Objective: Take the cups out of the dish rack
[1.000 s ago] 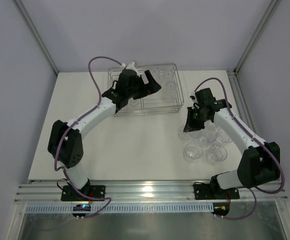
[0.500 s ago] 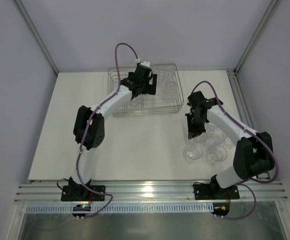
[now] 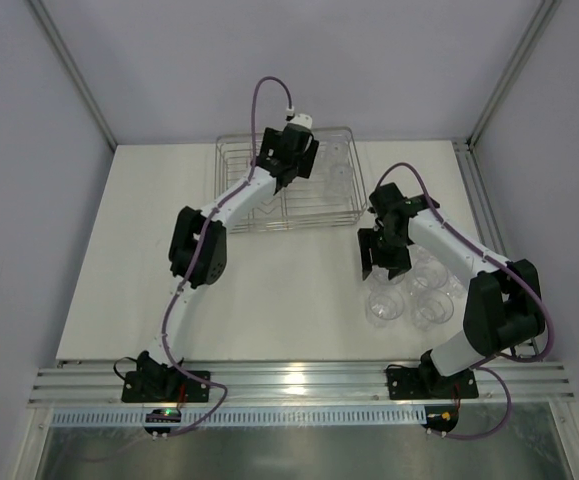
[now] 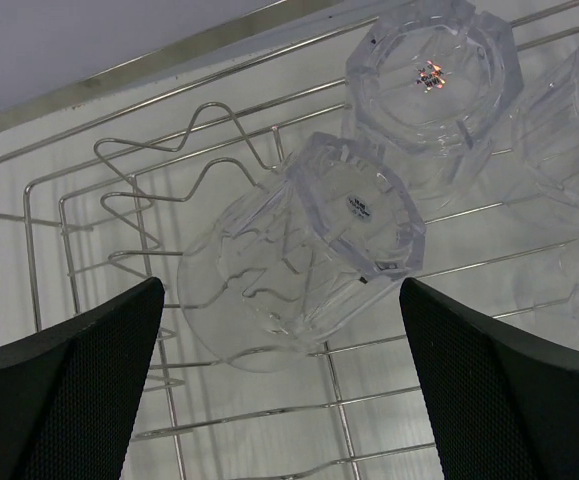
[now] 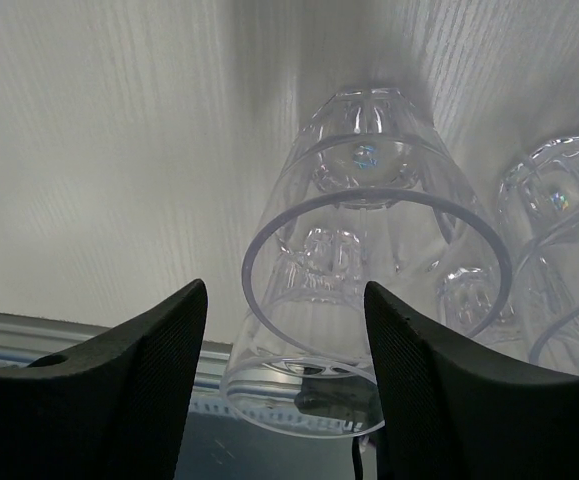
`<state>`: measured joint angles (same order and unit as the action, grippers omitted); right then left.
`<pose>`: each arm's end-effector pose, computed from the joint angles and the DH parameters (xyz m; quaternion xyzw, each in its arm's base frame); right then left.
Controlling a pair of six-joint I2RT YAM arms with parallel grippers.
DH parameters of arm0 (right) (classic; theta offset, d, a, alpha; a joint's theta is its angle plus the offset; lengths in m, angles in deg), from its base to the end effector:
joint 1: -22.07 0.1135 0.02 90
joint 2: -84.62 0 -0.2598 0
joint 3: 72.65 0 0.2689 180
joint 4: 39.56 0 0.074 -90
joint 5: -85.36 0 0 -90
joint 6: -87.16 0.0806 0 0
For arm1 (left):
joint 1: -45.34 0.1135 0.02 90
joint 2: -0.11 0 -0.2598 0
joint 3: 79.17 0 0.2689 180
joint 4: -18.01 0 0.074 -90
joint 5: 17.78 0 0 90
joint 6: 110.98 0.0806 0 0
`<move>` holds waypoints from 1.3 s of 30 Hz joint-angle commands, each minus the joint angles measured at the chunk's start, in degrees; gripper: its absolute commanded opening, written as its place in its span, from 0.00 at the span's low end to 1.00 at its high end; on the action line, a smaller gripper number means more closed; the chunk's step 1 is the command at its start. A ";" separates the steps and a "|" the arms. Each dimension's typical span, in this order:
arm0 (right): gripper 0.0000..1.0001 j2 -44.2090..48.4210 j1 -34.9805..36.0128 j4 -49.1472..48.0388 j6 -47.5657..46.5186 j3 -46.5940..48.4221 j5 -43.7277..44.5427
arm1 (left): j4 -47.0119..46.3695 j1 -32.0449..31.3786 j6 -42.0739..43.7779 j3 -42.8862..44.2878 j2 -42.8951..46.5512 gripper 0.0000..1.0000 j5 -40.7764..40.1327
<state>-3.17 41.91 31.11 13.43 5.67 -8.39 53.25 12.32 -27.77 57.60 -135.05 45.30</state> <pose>0.2820 0.1073 0.1767 -0.0338 0.9952 0.0576 0.0716 0.5183 -0.2933 0.2235 0.0874 0.8598 0.0365 0.5018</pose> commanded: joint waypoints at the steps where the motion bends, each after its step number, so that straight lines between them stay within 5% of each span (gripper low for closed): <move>1: 0.68 0.16 0.38 0.58 -0.19 2.86 -0.29 | -6.69 -0.03 8.08 2.52 -2.13 1.00 -1.04; 16: 0.69 -0.63 0.38 0.67 -0.54 5.41 -3.28 | -21.47 0.58 24.01 -1.44 -8.99 0.98 4.94; 19: 0.68 -0.81 0.38 0.49 -0.54 5.59 -3.63 | -21.03 0.93 24.10 -1.88 -8.46 0.83 5.21; 20: 0.68 -0.89 0.38 0.32 -0.71 5.85 -3.72 | -21.12 1.11 24.19 -2.67 -8.29 0.59 4.95; 23: 0.68 -1.07 0.38 0.32 -0.63 6.38 -3.63 | -22.08 1.11 23.93 -4.60 -6.53 0.12 1.36; 25: 0.67 -0.98 0.29 0.40 -0.71 7.17 -3.63 | -22.09 1.02 23.40 -5.31 -4.87 0.00 -0.32; 39: 0.67 2.27 0.38 -1.88 1.83 9.63 -6.62 | -12.61 1.02 13.75 -6.72 10.95 0.00 -4.99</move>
<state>-4.09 41.91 31.04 14.13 13.10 -12.89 37.16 13.11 -9.13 50.21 -134.13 44.05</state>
